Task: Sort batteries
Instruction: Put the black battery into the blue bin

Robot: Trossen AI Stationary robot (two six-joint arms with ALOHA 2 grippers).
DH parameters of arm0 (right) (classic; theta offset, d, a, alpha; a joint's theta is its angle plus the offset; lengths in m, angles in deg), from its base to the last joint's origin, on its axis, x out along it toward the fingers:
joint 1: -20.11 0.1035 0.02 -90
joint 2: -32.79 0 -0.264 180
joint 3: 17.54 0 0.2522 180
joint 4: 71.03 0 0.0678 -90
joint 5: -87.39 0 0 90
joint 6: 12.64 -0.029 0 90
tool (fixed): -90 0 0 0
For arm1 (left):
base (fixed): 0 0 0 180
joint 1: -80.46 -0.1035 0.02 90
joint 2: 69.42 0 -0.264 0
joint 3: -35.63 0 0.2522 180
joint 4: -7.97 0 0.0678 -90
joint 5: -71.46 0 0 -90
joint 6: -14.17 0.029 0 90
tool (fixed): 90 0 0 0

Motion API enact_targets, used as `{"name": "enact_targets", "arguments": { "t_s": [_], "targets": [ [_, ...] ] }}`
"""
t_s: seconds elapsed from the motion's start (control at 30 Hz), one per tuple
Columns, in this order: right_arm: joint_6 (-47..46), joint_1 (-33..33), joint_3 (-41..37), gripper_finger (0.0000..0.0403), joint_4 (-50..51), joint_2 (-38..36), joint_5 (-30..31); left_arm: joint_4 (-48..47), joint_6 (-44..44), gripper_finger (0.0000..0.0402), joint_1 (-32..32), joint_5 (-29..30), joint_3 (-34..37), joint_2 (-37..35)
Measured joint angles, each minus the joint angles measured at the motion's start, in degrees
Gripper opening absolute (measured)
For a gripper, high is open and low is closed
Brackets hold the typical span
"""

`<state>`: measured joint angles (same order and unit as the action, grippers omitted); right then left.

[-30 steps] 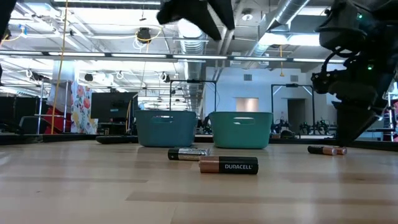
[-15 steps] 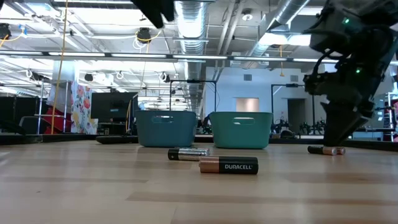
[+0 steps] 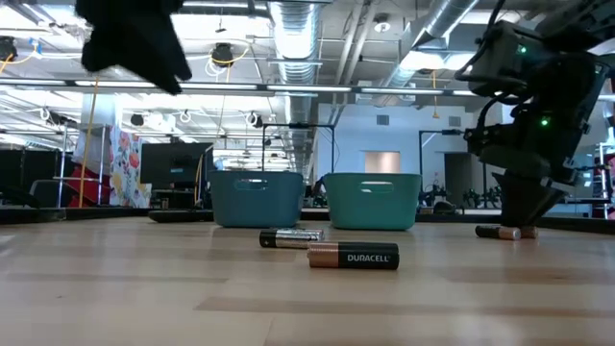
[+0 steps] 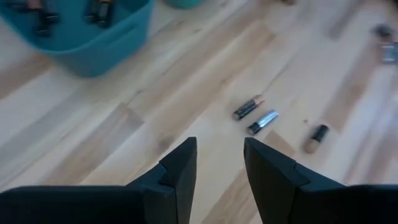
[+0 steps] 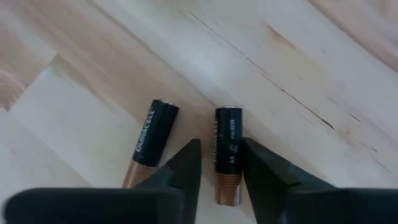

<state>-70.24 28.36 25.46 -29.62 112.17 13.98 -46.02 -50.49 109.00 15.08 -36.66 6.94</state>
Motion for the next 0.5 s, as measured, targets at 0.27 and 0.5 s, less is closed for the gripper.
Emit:
{"name": "enact_targets", "arguments": {
  "t_s": [0.27, 0.5],
  "targets": [
    [-0.63, -0.96, 1.51, 0.0017, 0.86, -2.79, -2.37, 23.48, 11.40, 0.0128, -0.24, -1.90, 27.33, -17.94],
    [-3.67, -2.39, 9.06, 0.0014, 16.90, -2.82, -2.90, 24.08, 12.20, 0.0128, -0.26, -4.34, 40.71, -32.81]
  ]
}}
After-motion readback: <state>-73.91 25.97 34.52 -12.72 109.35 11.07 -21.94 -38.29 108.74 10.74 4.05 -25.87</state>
